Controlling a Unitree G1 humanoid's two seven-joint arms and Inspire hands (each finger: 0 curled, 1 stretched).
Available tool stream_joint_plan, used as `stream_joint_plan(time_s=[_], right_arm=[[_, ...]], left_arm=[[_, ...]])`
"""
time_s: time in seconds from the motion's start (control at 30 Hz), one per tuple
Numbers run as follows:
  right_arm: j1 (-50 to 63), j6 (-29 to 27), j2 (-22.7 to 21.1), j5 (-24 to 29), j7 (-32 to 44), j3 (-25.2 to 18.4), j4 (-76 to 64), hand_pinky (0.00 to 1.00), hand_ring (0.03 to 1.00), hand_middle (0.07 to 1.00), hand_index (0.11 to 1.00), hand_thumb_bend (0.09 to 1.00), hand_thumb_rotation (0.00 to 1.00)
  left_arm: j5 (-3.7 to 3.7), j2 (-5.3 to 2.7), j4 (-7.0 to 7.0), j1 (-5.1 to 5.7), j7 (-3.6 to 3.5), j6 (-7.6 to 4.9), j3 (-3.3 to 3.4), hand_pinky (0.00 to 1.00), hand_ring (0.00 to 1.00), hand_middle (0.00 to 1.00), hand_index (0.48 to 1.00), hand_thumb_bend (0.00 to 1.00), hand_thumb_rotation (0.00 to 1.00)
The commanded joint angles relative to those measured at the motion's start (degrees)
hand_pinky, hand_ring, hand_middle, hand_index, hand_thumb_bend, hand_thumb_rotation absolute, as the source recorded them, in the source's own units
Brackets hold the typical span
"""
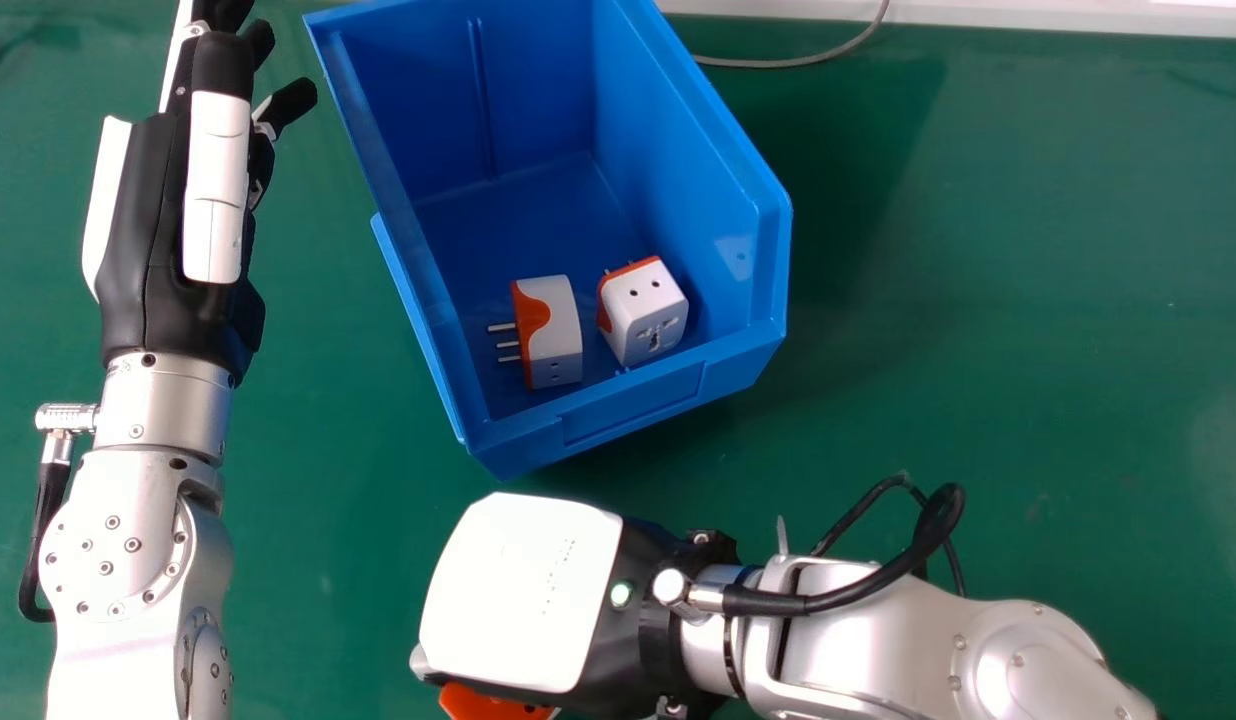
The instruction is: Pick all objects and put in blue box
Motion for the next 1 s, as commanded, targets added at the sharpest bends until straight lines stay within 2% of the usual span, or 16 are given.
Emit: stream_joint_plan(time_s=[0.0,0.17,0.3,0.37,0.4,0.43,0.5,0.53,0.7,0.77,0.8,0.9,0.97], right_arm=[[-0.5,0.3,1.1,1.5,-1.8,-0.2,-0.3,0.63,0.699,0.736,0.739,0.649,0.12],[1.8,1.5,1.4,-0.2,-9.8,-0.4,1.2,0.61,0.668,0.715,0.726,0.630,0.13],[2.9,1.9,1.1,-2.2,-17.8,-0.1,2.7,0.57,0.635,0.684,0.708,0.628,0.13],[3.0,2.3,1.1,-2.1,-18.2,-0.1,3.1,0.57,0.635,0.684,0.708,0.628,0.13],[3.1,2.6,1.2,-1.8,-17.8,-0.1,3.1,0.53,0.597,0.649,0.665,0.605,0.13],[3.1,2.8,1.2,-1.8,-17.9,-0.1,3.1,0.53,0.597,0.649,0.665,0.605,0.13],[3.1,2.9,1.1,-1.6,-17.9,-0.1,3.0,0.53,0.597,0.649,0.665,0.605,0.13],[3.0,2.8,0.9,-1.6,-18.2,-0.1,3.0,0.48,0.562,0.610,0.634,0.589,0.10],[2.9,2.5,0.6,-2.5,-21.2,0.1,3.7,0.48,0.562,0.610,0.634,0.589,0.10],[2.9,2.4,0.5,-2.8,-22.3,0.3,4.0,0.48,0.562,0.610,0.634,0.589,0.10],[2.9,2.5,0.4,-3.0,-22.6,0.3,4.1,0.44,0.531,0.578,0.609,0.576,0.08],[2.9,2.7,0.5,-2.8,-22.9,0.4,4.2,0.44,0.531,0.578,0.609,0.576,0.08],[2.9,2.6,0.6,-2.4,-23.7,0.4,4.5,0.41,0.502,0.550,0.590,0.565,0.07]], left_arm=[[-0.43,0.26,-1.40,-0.93,-0.08,-0.53,0.06,0.89,0.98,1.00,0.976,0.90,0.96],[-0.18,0.59,-1.70,-0.62,-0.23,-0.54,0.02,0.89,0.98,1.00,0.975,0.89,0.96],[-0.26,0.53,-1.93,-0.49,-0.22,-0.37,0.01,0.89,0.98,1.00,0.975,0.89,0.96],[-0.01,0.42,-1.76,-0.51,-0.08,-0.79,-0.04,0.89,0.98,1.00,0.975,0.89,0.96],[0.07,0.37,-1.80,-0.50,0.00,-0.76,-0.08,0.89,0.98,1.00,0.975,0.89,0.97],[0.12,0.30,-1.86,-0.50,0.08,-0.70,-0.11,0.89,0.98,1.00,0.975,0.89,0.97],[-0.01,0.32,-2.03,-0.54,0.05,-0.33,-0.14,0.89,0.98,1.00,0.975,0.89,0.97],[-0.08,0.33,-2.12,-0.54,0.02,-0.18,-0.15,0.89,0.98,1.00,0.974,0.89,0.97],[-0.31,0.06,-2.27,-0.62,0.22,-0.02,-0.10,0.89,0.98,1.00,0.974,0.89,0.97],[-0.07,0.04,-2.21,-0.64,0.41,-0.16,-0.11,0.89,0.98,1.00,0.974,0.89,0.97],[-0.01,0.08,-2.10,-0.67,0.38,-0.29,-0.12,0.89,0.98,1.00,0.975,0.89,0.97],[-0.23,-0.08,-1.87,-0.82,0.47,-0.49,-0.02,0.89,0.98,1.00,0.975,0.89,0.97],[-0.58,0.03,-1.78,-0.85,0.12,-0.42,0.02,0.89,0.98,1.00,0.976,0.89,0.97]])
